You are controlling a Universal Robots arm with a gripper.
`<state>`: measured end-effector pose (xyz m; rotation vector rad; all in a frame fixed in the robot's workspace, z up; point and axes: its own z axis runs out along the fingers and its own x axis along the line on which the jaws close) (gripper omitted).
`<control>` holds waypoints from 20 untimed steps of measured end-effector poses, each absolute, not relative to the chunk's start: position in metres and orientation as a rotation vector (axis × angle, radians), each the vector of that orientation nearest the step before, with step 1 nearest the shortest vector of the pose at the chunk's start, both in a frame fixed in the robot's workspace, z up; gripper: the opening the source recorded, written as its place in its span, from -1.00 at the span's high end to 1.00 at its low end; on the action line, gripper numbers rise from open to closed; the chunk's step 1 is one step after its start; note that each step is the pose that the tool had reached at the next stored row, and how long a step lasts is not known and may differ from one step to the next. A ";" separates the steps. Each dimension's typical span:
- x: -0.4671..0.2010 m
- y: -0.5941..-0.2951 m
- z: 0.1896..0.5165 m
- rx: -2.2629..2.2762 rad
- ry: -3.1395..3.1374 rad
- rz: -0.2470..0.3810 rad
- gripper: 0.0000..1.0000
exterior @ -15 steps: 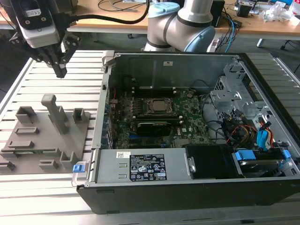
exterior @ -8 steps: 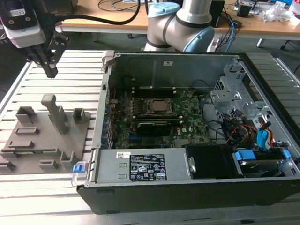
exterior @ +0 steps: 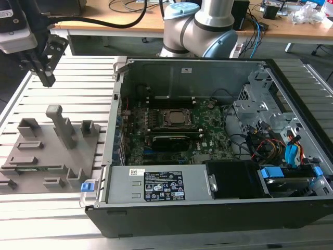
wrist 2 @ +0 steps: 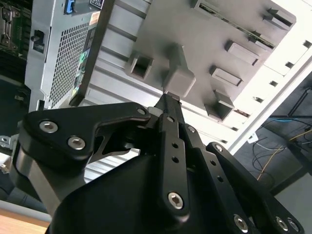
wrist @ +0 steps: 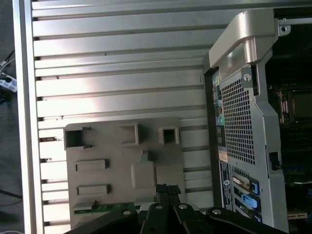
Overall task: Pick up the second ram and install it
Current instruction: 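Reach for the second ram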
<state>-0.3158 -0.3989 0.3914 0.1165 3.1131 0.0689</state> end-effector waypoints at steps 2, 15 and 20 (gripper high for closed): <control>-0.322 -0.399 0.391 0.117 3.113 0.069 0.79; -0.367 -0.400 0.390 0.117 3.113 0.069 0.79; -0.375 -0.401 0.389 0.082 3.127 0.015 0.79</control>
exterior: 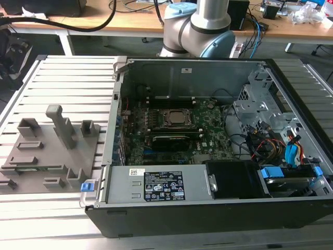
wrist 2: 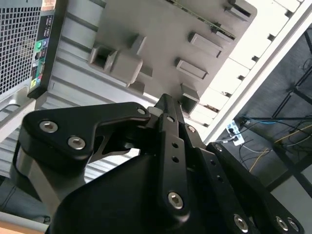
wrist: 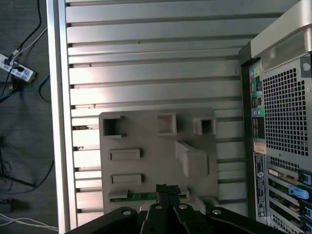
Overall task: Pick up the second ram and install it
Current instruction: 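Reach for the second ram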
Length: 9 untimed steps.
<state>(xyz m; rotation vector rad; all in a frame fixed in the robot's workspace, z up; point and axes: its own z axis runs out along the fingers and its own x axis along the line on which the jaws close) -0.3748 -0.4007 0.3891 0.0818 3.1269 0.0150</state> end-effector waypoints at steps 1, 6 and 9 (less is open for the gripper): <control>-0.380 -0.401 0.389 0.080 3.127 0.015 0.79; -0.389 -0.405 0.384 0.079 3.127 0.016 0.79; -0.392 -0.407 0.382 0.079 3.127 0.016 0.79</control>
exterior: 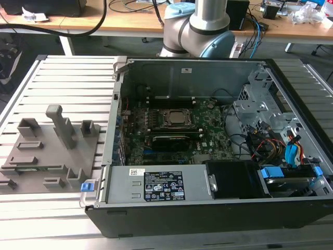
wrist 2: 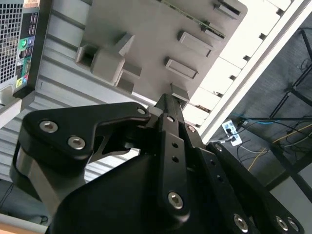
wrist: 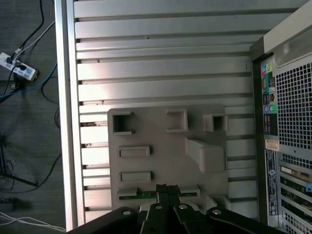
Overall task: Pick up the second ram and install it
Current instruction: 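Reach for the second ram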
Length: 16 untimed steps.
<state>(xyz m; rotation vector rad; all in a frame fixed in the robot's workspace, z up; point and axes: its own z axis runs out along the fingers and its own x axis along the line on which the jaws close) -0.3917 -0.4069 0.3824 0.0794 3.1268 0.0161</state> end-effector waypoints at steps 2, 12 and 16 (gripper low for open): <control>-0.392 -0.407 0.382 0.079 3.127 0.016 0.79; -0.393 -0.422 0.382 0.079 3.127 0.016 0.79; -0.394 -0.430 0.382 0.079 3.127 0.016 0.79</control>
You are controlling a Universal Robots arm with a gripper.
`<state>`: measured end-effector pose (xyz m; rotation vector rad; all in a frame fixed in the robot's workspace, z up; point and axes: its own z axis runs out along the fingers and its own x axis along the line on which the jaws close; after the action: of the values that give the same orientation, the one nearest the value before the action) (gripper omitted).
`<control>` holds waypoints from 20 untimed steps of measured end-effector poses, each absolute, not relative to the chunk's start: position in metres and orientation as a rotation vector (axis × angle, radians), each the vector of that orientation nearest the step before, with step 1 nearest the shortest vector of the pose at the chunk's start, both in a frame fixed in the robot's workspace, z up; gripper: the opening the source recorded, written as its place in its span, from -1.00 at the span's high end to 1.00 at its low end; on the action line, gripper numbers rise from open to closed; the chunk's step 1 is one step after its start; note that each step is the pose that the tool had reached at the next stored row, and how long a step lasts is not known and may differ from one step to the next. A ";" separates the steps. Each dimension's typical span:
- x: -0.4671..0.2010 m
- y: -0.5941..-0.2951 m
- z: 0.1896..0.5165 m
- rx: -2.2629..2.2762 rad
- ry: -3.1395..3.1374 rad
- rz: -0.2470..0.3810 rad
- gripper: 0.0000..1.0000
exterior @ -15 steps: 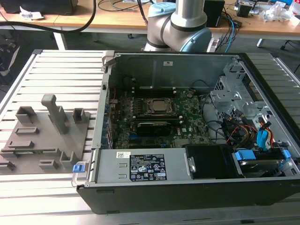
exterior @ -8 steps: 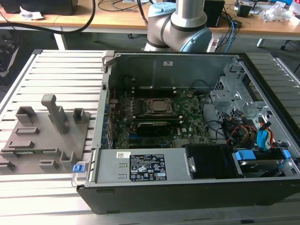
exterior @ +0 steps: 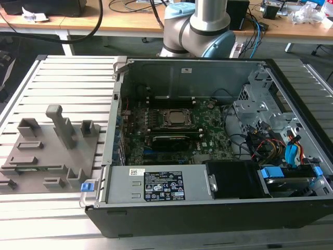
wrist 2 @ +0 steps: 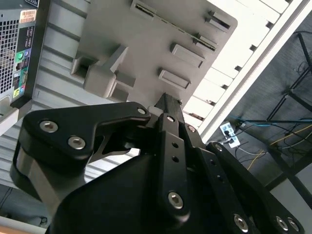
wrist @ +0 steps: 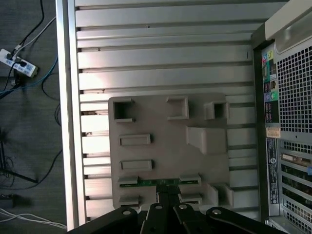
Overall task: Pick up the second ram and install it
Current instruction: 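Reach for the second ram, then pick up the second ram and move it above second insertion slot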
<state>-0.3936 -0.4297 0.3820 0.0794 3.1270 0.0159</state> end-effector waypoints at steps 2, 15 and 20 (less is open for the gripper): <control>-0.394 -0.433 0.382 0.079 3.127 0.016 0.79; -0.394 -0.444 0.381 0.079 3.127 0.016 0.79; -0.394 -0.444 0.381 0.058 3.127 0.016 0.79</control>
<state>-0.3942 -0.4439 0.3814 0.0583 3.1274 0.0162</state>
